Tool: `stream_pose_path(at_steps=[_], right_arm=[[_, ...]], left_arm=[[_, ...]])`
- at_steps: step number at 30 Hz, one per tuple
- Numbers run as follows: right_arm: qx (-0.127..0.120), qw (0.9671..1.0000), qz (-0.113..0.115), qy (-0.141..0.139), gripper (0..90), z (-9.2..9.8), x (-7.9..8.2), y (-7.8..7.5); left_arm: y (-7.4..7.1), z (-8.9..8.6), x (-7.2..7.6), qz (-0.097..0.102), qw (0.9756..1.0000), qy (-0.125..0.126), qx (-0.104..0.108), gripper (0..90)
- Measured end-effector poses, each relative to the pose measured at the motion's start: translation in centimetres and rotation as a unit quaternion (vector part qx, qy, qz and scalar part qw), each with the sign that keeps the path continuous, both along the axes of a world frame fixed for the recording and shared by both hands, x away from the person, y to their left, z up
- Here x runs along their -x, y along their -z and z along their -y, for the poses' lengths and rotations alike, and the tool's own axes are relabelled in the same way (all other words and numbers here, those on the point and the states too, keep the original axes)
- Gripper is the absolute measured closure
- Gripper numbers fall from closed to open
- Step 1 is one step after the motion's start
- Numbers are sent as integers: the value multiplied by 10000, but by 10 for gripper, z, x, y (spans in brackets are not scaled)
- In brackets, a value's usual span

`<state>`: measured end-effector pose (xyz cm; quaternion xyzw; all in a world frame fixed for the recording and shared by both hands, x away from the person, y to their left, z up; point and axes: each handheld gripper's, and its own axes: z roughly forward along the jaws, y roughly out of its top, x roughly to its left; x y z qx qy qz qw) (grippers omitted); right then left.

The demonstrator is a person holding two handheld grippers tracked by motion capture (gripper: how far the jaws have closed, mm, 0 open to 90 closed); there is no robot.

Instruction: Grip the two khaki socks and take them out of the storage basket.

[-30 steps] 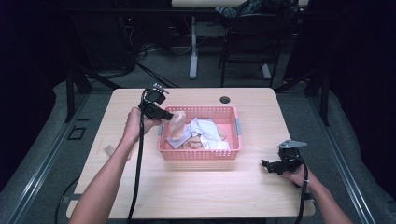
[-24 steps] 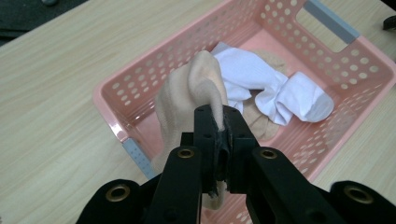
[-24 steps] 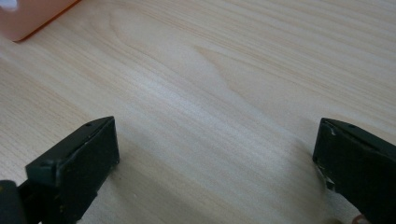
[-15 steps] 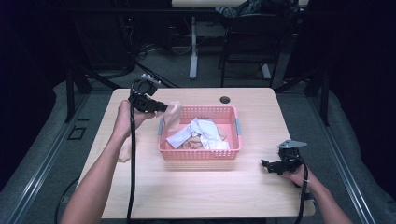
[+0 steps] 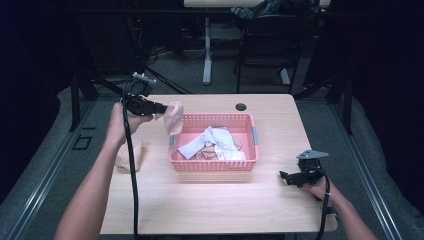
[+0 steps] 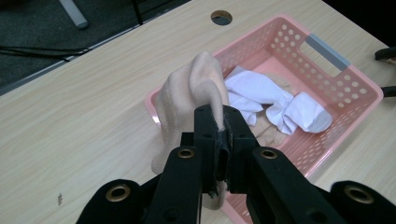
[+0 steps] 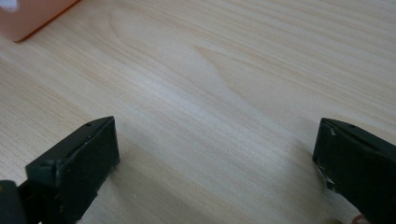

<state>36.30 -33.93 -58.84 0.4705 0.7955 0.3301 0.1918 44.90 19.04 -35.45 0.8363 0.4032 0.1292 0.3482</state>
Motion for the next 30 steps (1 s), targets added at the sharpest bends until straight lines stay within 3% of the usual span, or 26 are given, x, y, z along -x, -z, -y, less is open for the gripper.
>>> stream_pose_path(at_steps=[9,11,16,24,30], right_arm=[[-2,10000,3,-1,0,0,0,0],[1,10000,-2,-1,0,0,0,0],[-5,10000,-6,-18,0,0,0,0],[2,10000,-2,2,0,0,0,0],[-5,10000,-5,-17,0,0,0,0]], left_arm=[[0,-30,5,5,9997,-248,59,856],[-1,-39,7,49,9990,-438,-91,855],[2,-55,9,-11,9981,-609,-130,855],[26,-83,12,-245,9950,-959,-143,855],[43,-91,12,-414,9934,-1065,-119,855]])
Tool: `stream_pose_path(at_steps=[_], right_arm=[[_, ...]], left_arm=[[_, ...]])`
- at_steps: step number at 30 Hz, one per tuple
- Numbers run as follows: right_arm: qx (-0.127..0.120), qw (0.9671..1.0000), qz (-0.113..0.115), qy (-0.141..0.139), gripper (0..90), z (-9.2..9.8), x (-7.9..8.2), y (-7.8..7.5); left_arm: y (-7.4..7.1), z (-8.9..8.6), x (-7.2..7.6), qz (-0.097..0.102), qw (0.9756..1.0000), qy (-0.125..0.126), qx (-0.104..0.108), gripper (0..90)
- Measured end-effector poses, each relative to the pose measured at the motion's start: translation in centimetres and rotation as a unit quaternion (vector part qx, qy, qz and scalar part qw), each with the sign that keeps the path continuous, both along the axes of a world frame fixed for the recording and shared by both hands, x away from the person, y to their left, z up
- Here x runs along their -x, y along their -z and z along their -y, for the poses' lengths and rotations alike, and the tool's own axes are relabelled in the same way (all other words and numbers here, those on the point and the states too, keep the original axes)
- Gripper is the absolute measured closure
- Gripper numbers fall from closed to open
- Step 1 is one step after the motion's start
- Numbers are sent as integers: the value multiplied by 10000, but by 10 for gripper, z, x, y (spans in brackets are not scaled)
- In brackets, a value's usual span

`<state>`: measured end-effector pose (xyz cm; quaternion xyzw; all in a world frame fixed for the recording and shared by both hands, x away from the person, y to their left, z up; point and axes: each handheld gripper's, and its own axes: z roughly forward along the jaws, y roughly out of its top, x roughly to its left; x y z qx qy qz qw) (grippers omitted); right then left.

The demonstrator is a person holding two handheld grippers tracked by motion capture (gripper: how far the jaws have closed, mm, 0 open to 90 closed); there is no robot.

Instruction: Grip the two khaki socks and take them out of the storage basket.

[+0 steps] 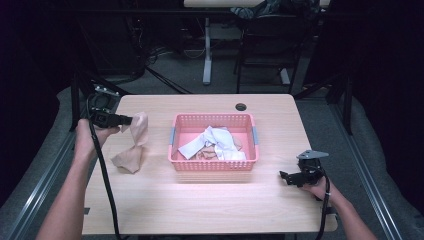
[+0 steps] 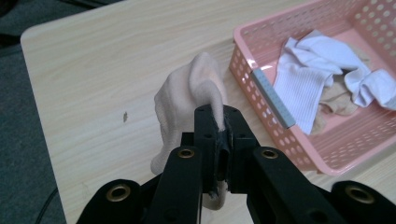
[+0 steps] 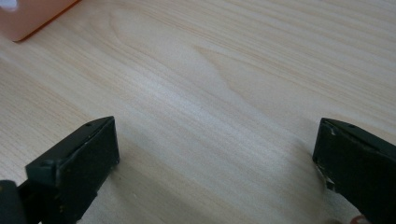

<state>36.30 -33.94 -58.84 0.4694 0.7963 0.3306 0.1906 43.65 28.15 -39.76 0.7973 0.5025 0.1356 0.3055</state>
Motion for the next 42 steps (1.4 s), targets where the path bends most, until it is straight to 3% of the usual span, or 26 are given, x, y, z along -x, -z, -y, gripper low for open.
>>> stream_pose_path(at_steps=[15,25,34,39,40,41,42], right_arm=[[3,10000,2,2,0,0,0,0],[2,10000,6,4,0,0,0,0],[2,10000,5,2,0,0,0,0],[3,10000,4,2,0,0,0,0],[3,10000,3,2,0,0,0,0],[1,10000,5,3,0,0,0,0],[1,10000,5,3,0,0,0,0]], left_arm=[[57,-2,-9,-532,9983,-163,-193,853],[80,3,-16,-750,9963,-183,-370,852],[98,6,-22,-959,9945,-212,-368,848],[103,5,-24,-980,9943,-267,-331,794],[102,5,-24,-966,9944,-284,-322,757],[101,5,-24,-940,9946,-295,-318,651],[100,5,-23,-909,9948,-329,-327,651]])
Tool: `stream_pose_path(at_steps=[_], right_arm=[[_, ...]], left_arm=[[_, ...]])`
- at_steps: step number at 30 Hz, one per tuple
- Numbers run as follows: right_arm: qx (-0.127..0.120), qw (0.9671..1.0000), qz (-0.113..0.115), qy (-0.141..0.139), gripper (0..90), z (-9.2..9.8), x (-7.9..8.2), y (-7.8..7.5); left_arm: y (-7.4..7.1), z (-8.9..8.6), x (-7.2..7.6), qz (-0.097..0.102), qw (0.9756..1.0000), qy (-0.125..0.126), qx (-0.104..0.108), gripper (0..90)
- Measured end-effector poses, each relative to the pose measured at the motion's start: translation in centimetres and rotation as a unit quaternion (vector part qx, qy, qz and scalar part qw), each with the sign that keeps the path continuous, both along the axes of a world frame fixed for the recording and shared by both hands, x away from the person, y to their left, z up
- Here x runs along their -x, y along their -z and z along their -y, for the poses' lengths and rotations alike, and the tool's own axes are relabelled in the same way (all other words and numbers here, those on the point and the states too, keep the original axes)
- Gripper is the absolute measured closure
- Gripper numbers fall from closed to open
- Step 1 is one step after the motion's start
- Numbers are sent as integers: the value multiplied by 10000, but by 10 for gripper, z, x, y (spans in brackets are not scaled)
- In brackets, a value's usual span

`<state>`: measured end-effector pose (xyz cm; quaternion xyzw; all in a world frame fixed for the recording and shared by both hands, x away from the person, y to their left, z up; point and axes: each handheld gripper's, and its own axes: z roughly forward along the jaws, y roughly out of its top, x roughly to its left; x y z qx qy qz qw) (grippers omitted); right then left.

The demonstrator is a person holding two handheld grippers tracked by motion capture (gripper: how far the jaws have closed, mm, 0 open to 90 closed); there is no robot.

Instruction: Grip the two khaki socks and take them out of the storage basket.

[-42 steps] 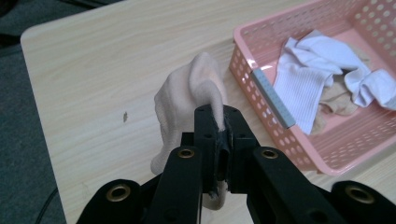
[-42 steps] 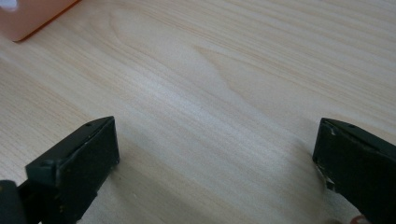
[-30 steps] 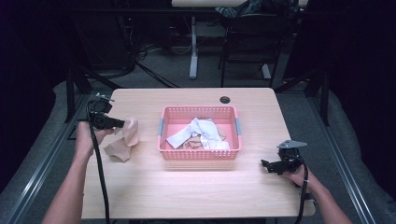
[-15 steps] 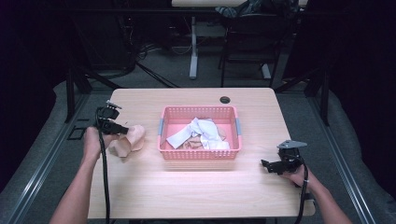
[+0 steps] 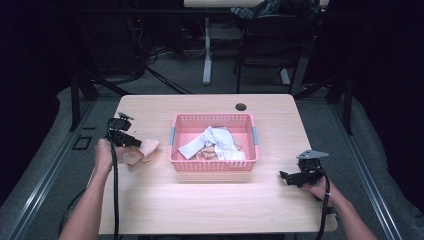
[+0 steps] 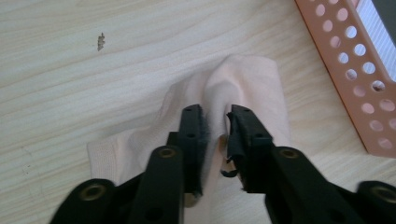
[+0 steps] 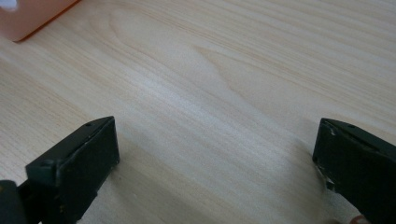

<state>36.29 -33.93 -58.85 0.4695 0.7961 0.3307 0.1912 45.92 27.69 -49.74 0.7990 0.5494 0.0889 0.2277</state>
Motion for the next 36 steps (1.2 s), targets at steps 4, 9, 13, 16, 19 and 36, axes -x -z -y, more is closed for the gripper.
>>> stream_pose_path(at_steps=[4,9,13,16,19,36], right_arm=[[2,10000,-2,0,0,0,0,0],[1,10000,-1,-1,0,0,0,0],[3,10000,-6,0,0,0,0,0],[0,10000,-1,1,0,0,0,0],[0,10000,-2,3,0,0,0,0],[-11,10000,3,7,0,0,0,0]], left_arm=[[-9,-6,8,128,9998,-141,-6,326],[-17,-11,18,308,9992,-238,59,196],[-24,-13,30,468,9986,-244,98,157],[-26,-14,40,584,9981,-204,33,152],[-25,-15,52,730,9969,-292,-11,135],[7,-41,86,818,9943,-685,-18,31]])
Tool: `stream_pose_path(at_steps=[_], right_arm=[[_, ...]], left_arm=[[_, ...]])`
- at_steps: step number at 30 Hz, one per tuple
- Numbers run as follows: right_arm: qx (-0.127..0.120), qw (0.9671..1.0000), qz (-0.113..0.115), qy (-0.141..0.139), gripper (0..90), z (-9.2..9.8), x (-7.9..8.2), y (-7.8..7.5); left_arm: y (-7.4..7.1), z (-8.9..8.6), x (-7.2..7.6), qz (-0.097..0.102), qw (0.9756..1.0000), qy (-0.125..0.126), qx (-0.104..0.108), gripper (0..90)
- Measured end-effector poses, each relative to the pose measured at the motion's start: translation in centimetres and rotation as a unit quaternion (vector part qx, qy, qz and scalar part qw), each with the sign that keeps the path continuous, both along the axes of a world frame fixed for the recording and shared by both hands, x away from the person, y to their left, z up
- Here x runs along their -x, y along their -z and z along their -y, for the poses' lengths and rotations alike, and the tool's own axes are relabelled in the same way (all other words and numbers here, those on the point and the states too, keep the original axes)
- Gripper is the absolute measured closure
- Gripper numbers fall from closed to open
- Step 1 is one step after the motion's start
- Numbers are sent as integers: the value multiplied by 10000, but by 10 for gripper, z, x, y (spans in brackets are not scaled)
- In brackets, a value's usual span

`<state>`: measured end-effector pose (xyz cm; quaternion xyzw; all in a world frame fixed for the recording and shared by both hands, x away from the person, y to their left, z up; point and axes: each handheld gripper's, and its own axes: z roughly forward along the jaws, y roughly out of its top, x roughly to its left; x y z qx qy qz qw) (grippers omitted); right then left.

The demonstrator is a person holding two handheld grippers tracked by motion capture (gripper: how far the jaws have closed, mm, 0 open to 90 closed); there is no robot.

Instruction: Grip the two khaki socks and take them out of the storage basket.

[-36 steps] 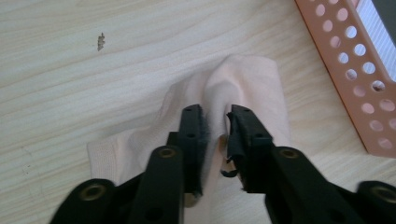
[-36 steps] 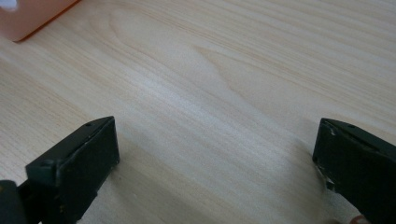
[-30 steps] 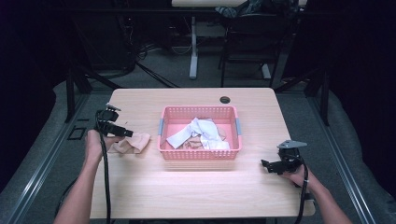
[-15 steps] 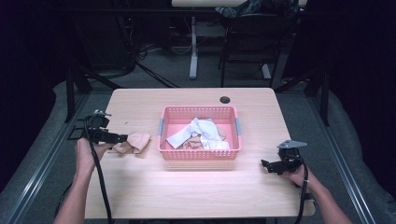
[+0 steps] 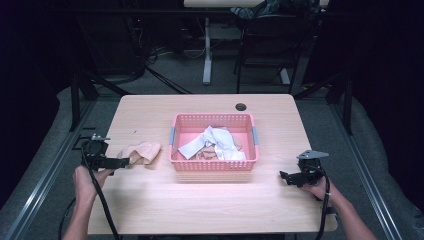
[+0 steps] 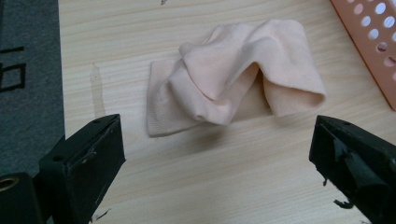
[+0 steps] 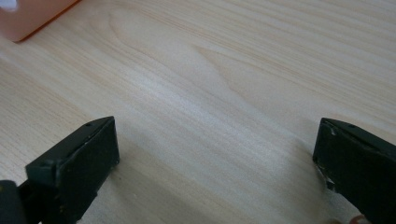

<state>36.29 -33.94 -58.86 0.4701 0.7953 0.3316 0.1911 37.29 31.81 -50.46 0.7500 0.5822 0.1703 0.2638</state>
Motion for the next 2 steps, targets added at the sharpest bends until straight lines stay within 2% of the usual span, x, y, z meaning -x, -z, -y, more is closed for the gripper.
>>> stream_pose_path(at_steps=[2], right_arm=[[0,10000,-2,-2,0,0,0,0]], left_arm=[[1,-1,0,-27,10000,8,14,27]])
